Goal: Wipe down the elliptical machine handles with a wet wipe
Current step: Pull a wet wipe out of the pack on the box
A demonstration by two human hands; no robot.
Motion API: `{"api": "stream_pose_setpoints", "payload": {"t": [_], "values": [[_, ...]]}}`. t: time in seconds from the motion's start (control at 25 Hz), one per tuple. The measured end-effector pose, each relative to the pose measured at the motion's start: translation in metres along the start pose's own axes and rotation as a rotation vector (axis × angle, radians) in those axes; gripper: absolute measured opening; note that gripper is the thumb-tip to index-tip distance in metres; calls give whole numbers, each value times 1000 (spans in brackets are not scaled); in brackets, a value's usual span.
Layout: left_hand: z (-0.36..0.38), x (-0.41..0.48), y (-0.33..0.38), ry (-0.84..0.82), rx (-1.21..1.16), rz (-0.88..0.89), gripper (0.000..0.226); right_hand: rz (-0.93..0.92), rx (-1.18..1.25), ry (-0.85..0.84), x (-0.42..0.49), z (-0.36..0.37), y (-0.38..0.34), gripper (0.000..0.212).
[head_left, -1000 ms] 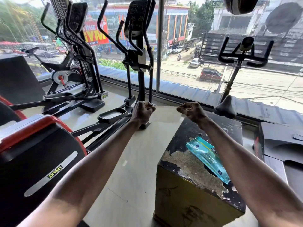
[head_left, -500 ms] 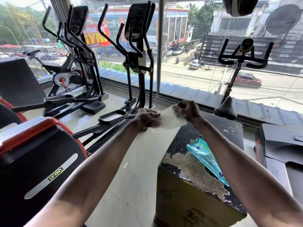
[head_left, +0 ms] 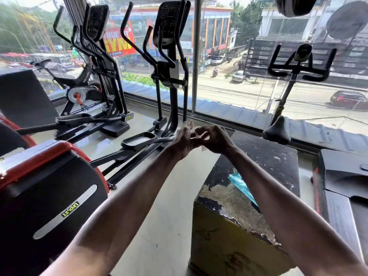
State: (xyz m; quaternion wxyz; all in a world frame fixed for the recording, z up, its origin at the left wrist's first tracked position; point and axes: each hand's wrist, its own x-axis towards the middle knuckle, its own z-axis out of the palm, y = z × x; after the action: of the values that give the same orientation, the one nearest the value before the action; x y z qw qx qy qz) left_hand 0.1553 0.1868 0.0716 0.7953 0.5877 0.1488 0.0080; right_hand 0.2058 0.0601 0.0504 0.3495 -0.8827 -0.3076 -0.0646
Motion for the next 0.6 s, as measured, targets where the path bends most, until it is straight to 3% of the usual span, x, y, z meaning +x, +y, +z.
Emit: {"api": "stream_pose_setpoints", "payload": {"t": [0.12,0.28,0.48,0.6], "values": [[-5,0,4,-21,-13,-53,35,21,59,66,-2,-1,-1,22],[-12,1,10,7,41,-34,28,130,191,130,1,-1,0,5],[-25,3,11,-46,225,21,34,288,855,-8,-4,-7,-2,18],[-32,4,12,-150,146,7,39,313,1006,-82,-4,-7,0,22]]}}
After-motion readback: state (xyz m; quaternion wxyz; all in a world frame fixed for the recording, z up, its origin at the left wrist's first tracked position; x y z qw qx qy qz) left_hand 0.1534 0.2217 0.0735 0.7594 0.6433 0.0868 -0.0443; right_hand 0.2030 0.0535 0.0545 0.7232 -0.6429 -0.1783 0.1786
